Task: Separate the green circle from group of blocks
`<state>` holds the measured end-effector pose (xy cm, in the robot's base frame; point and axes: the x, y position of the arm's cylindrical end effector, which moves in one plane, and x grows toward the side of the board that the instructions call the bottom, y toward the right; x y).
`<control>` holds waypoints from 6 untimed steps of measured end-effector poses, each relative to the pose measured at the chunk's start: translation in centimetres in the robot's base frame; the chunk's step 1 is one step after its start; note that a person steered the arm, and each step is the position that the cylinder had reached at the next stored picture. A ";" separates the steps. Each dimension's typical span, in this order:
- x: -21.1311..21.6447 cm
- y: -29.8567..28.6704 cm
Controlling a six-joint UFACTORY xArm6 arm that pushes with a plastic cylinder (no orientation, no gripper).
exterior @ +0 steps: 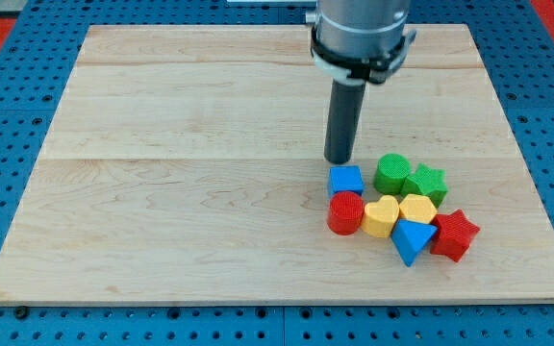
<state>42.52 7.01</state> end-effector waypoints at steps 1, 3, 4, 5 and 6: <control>-4.9 3.1; 2.8 16.5; 9.1 16.8; 10.3 12.4; 9.9 11.2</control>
<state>52.40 18.25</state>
